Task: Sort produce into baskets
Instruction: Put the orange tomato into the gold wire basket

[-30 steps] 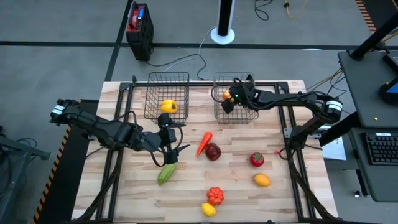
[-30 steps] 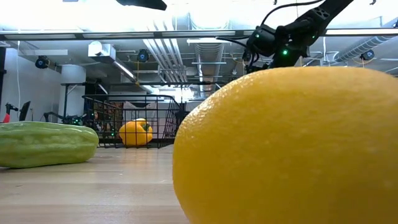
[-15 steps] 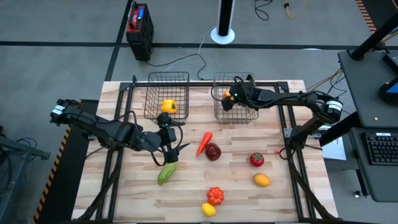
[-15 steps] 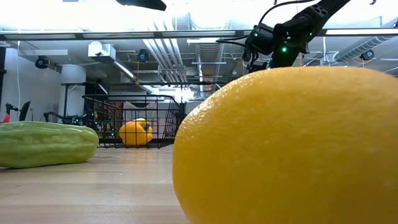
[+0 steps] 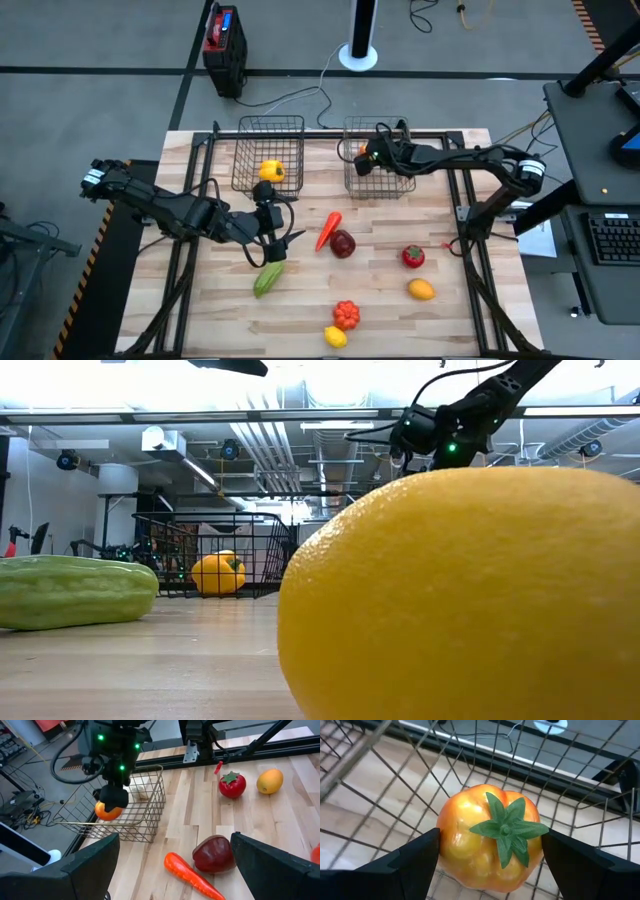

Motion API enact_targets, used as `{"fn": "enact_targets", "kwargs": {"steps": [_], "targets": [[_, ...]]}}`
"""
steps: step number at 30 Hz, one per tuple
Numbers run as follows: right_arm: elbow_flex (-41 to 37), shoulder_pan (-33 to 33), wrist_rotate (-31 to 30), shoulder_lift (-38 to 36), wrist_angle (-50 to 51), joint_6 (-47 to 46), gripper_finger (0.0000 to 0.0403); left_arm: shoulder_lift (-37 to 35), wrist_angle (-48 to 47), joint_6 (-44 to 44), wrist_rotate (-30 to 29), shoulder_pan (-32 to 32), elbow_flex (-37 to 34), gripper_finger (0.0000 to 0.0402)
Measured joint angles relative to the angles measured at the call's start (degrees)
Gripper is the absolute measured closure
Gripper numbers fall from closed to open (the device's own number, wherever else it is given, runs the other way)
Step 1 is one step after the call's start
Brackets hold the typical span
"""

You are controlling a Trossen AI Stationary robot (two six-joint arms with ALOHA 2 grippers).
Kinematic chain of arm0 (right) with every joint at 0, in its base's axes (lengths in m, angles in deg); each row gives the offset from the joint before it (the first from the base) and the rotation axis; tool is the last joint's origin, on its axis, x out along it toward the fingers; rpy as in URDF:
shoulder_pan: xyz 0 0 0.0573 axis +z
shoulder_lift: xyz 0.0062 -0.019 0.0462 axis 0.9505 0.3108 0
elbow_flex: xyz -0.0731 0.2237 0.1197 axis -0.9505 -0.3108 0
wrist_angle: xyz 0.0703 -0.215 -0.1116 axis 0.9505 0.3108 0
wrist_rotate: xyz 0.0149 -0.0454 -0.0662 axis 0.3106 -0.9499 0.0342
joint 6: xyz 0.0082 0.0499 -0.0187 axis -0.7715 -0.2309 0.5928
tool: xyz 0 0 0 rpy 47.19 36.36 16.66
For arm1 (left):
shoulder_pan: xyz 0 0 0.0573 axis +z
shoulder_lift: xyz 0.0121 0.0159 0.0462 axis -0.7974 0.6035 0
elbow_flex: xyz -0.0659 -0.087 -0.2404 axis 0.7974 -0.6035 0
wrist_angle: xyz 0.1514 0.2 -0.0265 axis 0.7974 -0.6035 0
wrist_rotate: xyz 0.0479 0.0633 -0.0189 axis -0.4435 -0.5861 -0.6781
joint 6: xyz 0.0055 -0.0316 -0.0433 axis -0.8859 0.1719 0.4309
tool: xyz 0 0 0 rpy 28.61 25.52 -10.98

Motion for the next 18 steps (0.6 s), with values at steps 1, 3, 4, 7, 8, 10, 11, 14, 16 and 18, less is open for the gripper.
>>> {"fn": "enact_targets", "kwargs": {"steps": [1, 3, 4, 7, 8, 10, 11, 14, 16, 18], "targets": [[0.0, -0.02, -0.01, 0.38, -0.44, 0.7, 0.0078, 0.0, 0.01, 0.0, 0.0, 0.0, 0.0, 0.0041], [0.0, -0.02, -0.01, 0.88, -1.44, 1.91, 0.0078, 0.0, 0.01, 0.0, 0.0, 0.0, 0.0, 0.0041], [0.0, -0.02, -0.03, 1.08, -1.94, 2.25, 0.0078, 0.0, 0.01, 0.0, 0.0, 0.0, 0.0, 0.0041], [0.0, -0.02, -0.05, 1.83, -3.53, 4.07, 0.0078, 0.0, 0.01, 0.0, 0.0, 0.0, 0.0, 0.0041], [0.0, -0.02, -0.03, 2.21, -3.86, 5.02, 0.0078, 0.0, 0.03, 0.0, 0.0, 0.0, 0.0, 0.0041], [-0.01, -0.04, -0.06, 2.95, -4.23, 6.89, 0.0078, 0.0, 0.01, 0.0, 0.0, 0.0, 0.0, 0.0041], [-0.02, -0.04, -0.05, 3.22, -4.33, 7.85, 0.0078, 0.0, 0.02, 0.0, 0.0, 0.0, 0.0, 0.0041], [-0.02, -0.04, -0.05, 3.58, -4.33, 9.67, 0.0078, 0.0, 0.03, 0.0, 0.0, 0.0, 0.0, 0.0041], [-0.02, -0.04, -0.07, 3.58, -4.44, 10.09, 0.0078, 0.0, 0.03, 0.0, 0.0, 0.0, 0.0, 0.0041], [-0.02, -0.04, -0.04, 3.58, -4.44, 10.49, 0.0078, 0.0, 0.03, 0.0, 0.0, 0.0, 0.0, 0.0041]]}}
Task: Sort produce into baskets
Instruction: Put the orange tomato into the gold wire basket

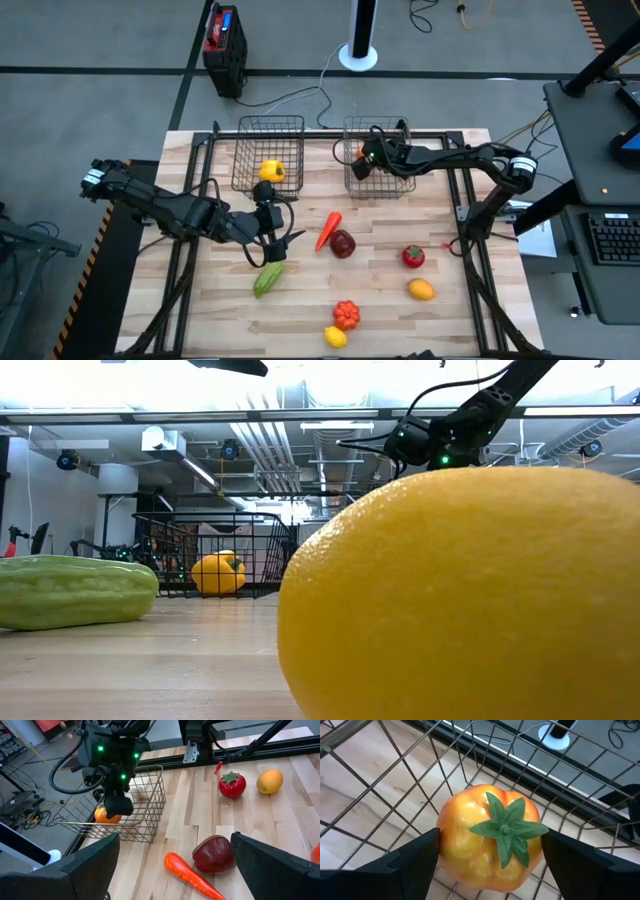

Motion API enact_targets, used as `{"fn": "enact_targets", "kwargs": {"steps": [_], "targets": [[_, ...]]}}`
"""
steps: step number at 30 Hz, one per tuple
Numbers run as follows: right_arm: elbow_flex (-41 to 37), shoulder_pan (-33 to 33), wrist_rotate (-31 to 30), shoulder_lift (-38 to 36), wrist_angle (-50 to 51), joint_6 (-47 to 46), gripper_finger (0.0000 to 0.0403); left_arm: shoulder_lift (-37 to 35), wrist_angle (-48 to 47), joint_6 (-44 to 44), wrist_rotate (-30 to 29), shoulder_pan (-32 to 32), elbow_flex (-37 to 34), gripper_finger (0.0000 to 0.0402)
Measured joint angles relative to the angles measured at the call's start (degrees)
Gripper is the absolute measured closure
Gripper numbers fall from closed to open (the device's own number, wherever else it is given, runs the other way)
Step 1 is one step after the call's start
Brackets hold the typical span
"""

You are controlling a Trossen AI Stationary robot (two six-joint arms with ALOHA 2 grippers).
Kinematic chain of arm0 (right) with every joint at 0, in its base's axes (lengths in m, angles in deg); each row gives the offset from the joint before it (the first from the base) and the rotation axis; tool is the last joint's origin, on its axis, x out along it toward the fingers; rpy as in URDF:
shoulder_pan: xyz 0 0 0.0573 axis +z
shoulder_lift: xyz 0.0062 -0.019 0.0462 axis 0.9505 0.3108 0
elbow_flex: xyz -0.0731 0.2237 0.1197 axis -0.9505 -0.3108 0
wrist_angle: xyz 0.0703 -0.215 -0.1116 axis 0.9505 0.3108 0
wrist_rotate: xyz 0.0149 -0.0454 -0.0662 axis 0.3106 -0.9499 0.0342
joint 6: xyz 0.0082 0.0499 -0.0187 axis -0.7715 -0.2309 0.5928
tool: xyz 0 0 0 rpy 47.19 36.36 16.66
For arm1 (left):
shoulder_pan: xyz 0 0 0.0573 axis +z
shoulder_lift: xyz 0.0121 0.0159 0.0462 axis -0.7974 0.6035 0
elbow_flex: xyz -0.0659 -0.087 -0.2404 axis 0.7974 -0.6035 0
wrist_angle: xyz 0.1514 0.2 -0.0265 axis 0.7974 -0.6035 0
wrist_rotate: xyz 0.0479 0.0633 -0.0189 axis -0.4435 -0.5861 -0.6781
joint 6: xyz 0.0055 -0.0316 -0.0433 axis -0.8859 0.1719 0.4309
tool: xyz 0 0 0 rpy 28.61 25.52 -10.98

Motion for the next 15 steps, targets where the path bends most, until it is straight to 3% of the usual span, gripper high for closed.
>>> {"fn": "enact_targets", "kwargs": {"steps": [15], "targets": [[0.0, 0.0, 0.08, 0.0, 0.2, 8.32, 0.0078, 0.0, 0.02, 0.02, 0.0, 0.0, 0.0, 0.0041]]}}
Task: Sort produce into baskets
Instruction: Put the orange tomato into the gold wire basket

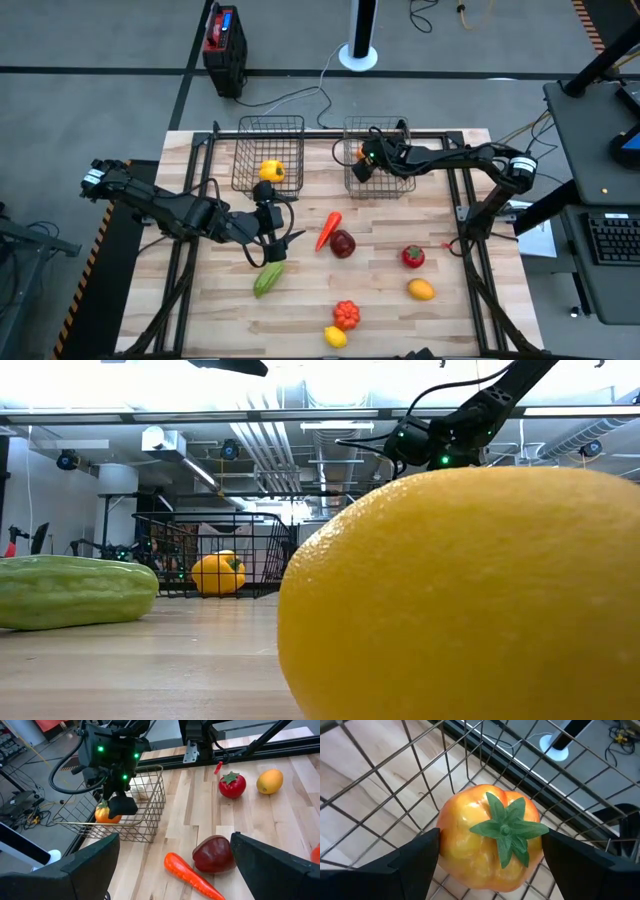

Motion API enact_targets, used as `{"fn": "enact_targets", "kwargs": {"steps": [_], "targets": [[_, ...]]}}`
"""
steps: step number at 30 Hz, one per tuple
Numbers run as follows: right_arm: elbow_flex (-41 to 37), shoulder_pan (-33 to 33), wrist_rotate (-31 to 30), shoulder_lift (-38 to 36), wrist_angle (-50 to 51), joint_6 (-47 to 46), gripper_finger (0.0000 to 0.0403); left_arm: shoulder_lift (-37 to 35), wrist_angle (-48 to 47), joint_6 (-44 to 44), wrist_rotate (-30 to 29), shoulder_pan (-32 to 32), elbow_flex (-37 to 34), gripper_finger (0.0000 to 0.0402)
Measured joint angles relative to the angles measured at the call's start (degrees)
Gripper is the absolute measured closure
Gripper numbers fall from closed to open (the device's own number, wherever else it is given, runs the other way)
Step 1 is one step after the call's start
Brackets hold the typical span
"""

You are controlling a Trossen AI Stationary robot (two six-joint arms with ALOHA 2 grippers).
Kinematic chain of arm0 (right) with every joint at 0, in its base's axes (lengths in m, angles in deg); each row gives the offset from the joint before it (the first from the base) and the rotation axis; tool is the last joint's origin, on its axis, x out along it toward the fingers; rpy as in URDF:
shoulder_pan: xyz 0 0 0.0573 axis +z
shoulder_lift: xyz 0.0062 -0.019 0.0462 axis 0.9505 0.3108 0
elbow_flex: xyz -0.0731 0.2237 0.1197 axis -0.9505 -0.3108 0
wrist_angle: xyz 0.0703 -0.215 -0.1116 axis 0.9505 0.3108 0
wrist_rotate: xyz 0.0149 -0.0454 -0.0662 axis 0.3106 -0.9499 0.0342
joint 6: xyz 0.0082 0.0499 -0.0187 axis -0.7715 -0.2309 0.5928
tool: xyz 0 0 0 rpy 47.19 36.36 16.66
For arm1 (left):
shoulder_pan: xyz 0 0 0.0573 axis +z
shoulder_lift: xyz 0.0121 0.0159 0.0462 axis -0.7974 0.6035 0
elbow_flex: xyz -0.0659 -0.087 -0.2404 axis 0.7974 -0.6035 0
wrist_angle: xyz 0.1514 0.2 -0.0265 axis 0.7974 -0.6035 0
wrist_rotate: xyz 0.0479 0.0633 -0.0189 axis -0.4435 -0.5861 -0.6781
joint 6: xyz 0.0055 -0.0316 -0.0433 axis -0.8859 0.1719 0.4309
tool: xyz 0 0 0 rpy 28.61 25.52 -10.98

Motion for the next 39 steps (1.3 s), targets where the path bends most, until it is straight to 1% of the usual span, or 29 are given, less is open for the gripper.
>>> {"fn": "enact_targets", "kwargs": {"steps": [5, 10, 21, 32, 35, 39], "targets": [[0.0, -0.5, 0.0, 0.0, 0.0, -0.31, 0.0078, 0.0, 0.0, 0.31, 0.0, 0.0, 0.0, 0.0041], [0.0, -0.7, -0.04, 0.04, -0.06, -4.22, 0.0078, 0.0, 0.0, 0.55, 0.0, 0.01, 0.0, 0.0041], [0.0, -0.87, -0.02, 0.07, 0.17, -7.13, 0.0078, 0.0, 0.0, 1.05, 0.0, 0.02, 0.0, 0.0041], [-0.11, -0.87, -0.04, 0.07, 0.11, -3.09, 0.0078, 0.0, 0.0, 1.05, 0.0, 0.01, 0.0, 0.0041], [-0.15, -0.87, -0.04, 0.07, 0.07, -3.09, 0.0078, 0.0, 0.0, 1.05, 0.0, 0.02, 0.0, 0.0041], [-0.24, -0.87, -0.04, 0.07, 0.15, -5.47, 0.0078, 0.0, 0.0, 1.05, 0.01, 0.01, 0.0, 0.0041]]}}
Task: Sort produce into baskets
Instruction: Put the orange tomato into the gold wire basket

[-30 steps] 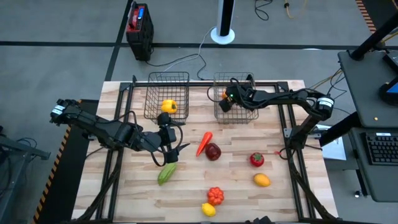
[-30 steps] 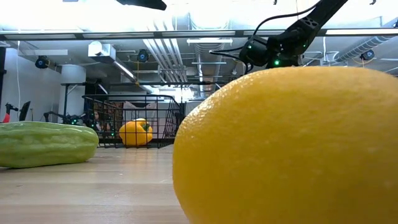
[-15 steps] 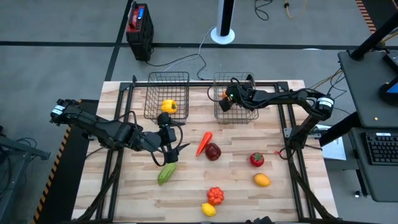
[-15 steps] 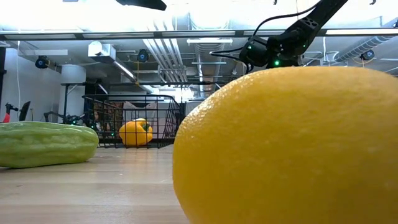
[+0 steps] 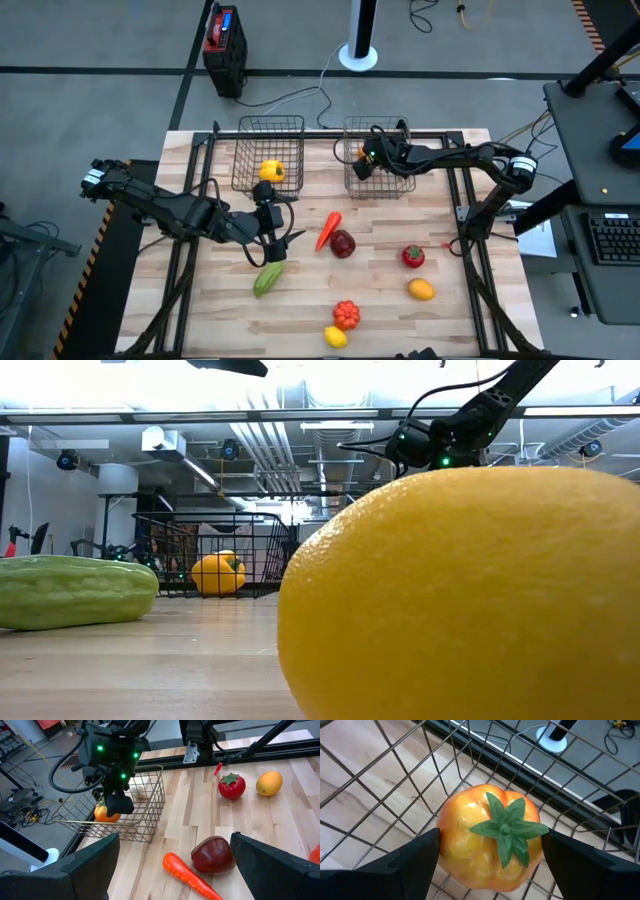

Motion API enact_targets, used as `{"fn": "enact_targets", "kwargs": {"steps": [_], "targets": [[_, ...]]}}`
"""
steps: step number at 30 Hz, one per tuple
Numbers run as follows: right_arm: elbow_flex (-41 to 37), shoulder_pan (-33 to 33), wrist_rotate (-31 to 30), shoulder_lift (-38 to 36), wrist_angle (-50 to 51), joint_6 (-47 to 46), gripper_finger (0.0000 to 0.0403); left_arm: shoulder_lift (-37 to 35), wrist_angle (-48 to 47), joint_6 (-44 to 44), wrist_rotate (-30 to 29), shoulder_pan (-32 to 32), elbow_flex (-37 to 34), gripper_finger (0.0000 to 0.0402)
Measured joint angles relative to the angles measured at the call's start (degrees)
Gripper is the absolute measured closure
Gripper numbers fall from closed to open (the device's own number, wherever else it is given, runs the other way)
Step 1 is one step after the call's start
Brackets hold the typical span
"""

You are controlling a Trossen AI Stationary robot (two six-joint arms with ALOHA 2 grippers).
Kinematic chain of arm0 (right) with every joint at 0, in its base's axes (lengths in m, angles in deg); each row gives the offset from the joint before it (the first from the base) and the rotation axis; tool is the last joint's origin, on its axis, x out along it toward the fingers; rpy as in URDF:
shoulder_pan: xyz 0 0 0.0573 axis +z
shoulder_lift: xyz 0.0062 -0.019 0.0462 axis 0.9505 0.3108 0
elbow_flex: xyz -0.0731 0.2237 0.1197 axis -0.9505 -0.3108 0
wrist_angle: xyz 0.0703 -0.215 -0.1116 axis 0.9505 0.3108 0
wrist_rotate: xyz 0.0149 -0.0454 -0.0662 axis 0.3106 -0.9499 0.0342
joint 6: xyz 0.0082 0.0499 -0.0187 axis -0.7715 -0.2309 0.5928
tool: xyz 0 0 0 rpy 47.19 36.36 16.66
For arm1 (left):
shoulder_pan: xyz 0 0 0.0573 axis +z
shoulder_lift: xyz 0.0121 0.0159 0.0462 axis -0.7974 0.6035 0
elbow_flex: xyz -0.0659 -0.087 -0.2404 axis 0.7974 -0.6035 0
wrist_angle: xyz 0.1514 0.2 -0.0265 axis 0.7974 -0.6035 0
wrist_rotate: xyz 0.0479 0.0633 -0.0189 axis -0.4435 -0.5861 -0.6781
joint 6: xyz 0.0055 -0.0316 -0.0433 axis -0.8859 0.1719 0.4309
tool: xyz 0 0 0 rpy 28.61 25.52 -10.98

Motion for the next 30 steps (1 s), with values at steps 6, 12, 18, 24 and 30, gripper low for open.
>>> {"fn": "enact_targets", "kwargs": {"steps": [6, 12, 18, 24, 30], "targets": [[-0.02, 0.0, 0.04, 0.0, 0.61, -1.29, 0.0078, 0.0, 0.0, 0.0, -0.01, 0.01, 0.0, 0.0041], [-0.17, 0.0, 0.02, 0.0, 1.29, -1.05, 0.0078, 0.0, 0.0, -0.02, -0.01, 0.01, 0.0, 0.0041], [-0.4, 0.0, 0.02, 0.0, 1.24, -0.95, 0.0078, 0.0, 0.0, -0.02, 0.01, 0.01, 0.0, 0.0041], [-0.46, 0.0, 0.02, 0.02, 1.2, 1.31, 0.0078, 0.0, -0.02, -0.02, 0.0, 0.01, 0.0, 0.0041], [-0.46, 0.0, 0.02, 0.02, 1.22, 1.97, 0.0078, 0.0, -0.02, -0.02, 0.01, 0.0, 0.0, 0.0041]]}}
